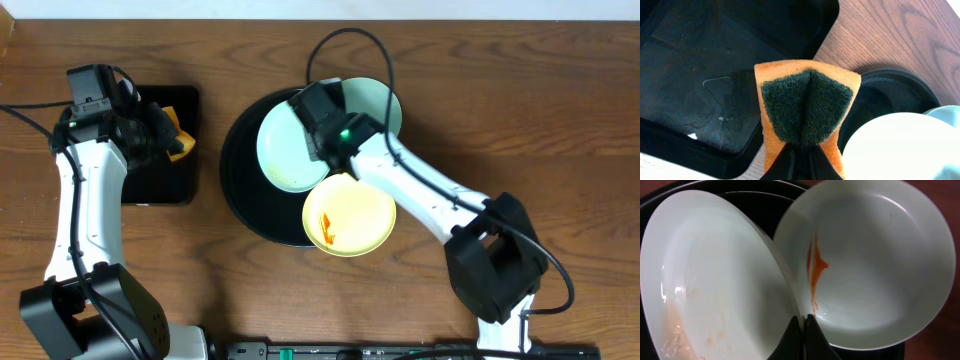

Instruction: Clean dirty plates on tray and stack at the side

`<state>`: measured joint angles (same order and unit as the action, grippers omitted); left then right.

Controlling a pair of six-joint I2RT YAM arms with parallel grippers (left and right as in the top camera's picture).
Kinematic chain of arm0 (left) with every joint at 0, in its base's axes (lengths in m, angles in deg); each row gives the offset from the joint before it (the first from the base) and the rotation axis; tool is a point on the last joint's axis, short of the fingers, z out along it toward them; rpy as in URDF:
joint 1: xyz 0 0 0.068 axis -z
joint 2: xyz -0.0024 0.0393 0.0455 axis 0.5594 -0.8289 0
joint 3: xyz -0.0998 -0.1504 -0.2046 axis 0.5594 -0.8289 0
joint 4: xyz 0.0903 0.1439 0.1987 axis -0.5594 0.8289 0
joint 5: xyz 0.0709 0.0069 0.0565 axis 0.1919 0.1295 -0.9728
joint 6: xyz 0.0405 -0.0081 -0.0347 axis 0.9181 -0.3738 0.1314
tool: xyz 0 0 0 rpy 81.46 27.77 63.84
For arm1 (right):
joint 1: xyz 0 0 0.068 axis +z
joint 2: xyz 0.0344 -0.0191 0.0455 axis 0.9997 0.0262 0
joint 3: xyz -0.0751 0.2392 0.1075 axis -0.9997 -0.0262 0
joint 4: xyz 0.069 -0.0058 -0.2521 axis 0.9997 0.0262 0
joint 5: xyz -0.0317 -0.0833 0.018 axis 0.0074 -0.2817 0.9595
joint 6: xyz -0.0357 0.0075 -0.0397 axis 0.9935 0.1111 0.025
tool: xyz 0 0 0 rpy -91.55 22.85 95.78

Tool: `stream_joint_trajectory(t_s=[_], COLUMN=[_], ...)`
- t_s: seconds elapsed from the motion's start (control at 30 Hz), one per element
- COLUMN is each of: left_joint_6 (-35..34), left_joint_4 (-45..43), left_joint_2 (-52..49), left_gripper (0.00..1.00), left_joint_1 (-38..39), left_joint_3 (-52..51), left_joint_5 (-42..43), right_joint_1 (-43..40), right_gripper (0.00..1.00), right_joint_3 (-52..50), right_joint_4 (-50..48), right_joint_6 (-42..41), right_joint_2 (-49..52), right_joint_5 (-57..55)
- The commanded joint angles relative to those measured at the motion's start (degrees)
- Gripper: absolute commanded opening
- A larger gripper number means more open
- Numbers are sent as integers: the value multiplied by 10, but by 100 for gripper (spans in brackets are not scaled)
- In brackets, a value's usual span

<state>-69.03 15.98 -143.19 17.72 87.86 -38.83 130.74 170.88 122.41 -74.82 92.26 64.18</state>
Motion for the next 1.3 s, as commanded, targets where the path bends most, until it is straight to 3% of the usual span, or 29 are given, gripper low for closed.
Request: stream_joint_trajectory(t_s=[0.0,1.27], left_joint_6=[5,5], left_joint_4=[-1,-1], left_joint_2=[-6,-11], left_gripper=[7,7], left_joint_1=[-2,-2], left_joint_3=[8,8], left_joint_5=[3,3], right_joint_1=[27,84], right_gripper=[1,1], right_joint_3=[-2,20], right_joint_4=[-6,-93], right_joint_6=[16,152], right_joint_2=[-17,-22], right_joint_5=[-80,-242])
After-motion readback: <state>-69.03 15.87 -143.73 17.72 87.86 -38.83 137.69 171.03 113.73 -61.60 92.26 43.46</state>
